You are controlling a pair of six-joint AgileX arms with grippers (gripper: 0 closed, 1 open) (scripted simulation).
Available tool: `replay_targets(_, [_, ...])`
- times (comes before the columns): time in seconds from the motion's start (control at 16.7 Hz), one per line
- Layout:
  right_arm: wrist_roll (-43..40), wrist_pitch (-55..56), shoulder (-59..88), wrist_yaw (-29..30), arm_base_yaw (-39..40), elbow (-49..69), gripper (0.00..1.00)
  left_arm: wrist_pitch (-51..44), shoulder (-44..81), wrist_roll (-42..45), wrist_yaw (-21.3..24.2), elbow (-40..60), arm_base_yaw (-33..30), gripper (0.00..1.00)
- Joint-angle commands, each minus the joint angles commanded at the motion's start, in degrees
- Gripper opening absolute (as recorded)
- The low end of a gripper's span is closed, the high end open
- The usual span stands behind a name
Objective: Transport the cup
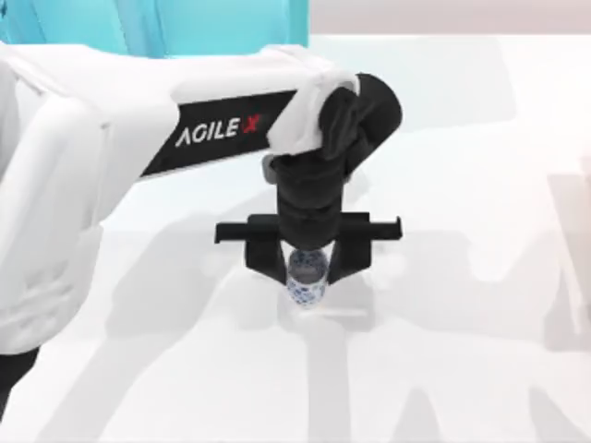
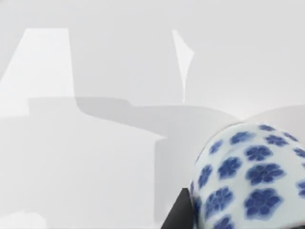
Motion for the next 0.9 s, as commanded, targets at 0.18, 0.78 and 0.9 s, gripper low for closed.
replay_targets(0.18, [0.00, 0.00, 0.00, 0.00, 0.00, 0.00, 1.00, 0.00, 0.00, 0.00, 0.00, 0.00, 0.00, 0.02])
replay_targets(0.78, [0.00, 0.00, 0.00, 0.00, 0.00, 0.00, 1.00, -0.03, -0.08, 0.22, -0.02, -0.03, 0.18, 0.00])
replay_targets(0.9, [0.00, 0.00, 0.00, 0.00, 0.00, 0.00, 1.00, -0.15, -1.30, 2.17, -0.05, -0.72, 2.10, 0.00])
